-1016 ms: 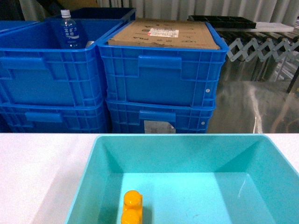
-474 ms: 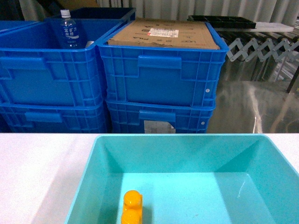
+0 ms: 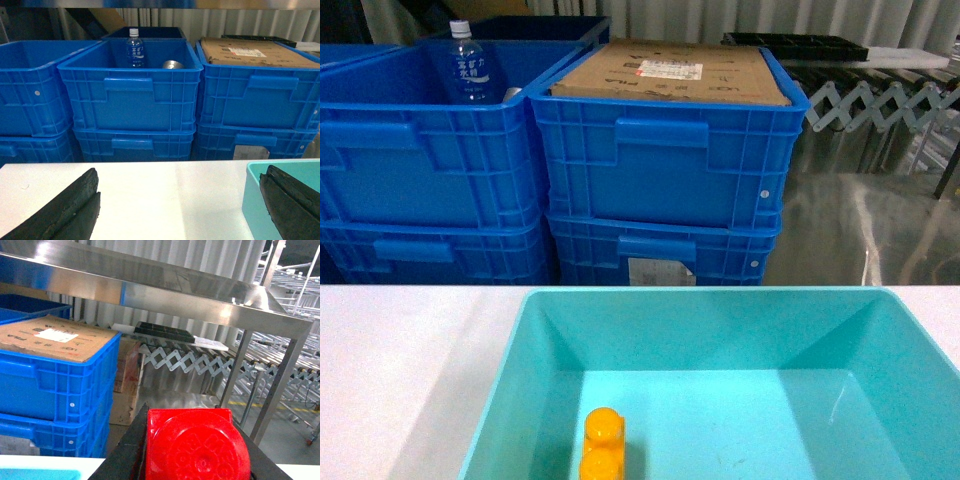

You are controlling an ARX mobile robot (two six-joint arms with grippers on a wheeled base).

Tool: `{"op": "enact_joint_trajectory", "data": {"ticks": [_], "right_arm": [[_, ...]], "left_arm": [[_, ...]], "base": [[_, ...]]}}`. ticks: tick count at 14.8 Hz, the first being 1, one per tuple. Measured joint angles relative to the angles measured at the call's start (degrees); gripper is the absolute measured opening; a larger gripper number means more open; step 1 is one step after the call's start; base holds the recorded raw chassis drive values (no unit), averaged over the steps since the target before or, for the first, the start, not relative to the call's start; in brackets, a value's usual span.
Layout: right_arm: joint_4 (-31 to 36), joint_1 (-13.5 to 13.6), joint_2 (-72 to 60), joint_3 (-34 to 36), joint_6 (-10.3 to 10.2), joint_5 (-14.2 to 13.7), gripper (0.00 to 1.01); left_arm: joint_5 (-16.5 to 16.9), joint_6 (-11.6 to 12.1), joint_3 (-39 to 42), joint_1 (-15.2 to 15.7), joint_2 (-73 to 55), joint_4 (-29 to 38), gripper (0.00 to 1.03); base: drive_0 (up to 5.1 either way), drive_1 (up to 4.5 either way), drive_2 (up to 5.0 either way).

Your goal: Pick red block from blue box to shelf

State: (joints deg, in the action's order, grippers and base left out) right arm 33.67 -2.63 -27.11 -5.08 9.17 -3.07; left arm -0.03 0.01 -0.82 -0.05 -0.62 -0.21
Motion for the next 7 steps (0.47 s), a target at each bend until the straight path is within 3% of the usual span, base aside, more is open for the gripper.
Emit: {"op": "enact_joint_trajectory", "data": {"ticks": [2, 6, 7], "right_arm": [[-1.90, 0.42, 0.00, -0.09, 1.03, 1.31, 0.27], [-1.20, 3.30, 1.70, 0.07, 2.49, -3.61, 0.27], [-0.79, 3.41, 1.31, 0.04, 2.49, -3.74, 0.27]], "left_arm": [[0.00, 0.00, 0.00, 0.00, 0.00, -0.02, 0.98], [-0.02, 0.00, 0.00, 0.00, 0.00, 0.00, 0.98], [0.02, 0.00, 0.00, 0.00, 0.00, -0.02, 0.98]], "base": [[0.0, 0.00, 0.0], [0.0, 0.00, 0.0], [0.0, 0.00, 0.0]]}}
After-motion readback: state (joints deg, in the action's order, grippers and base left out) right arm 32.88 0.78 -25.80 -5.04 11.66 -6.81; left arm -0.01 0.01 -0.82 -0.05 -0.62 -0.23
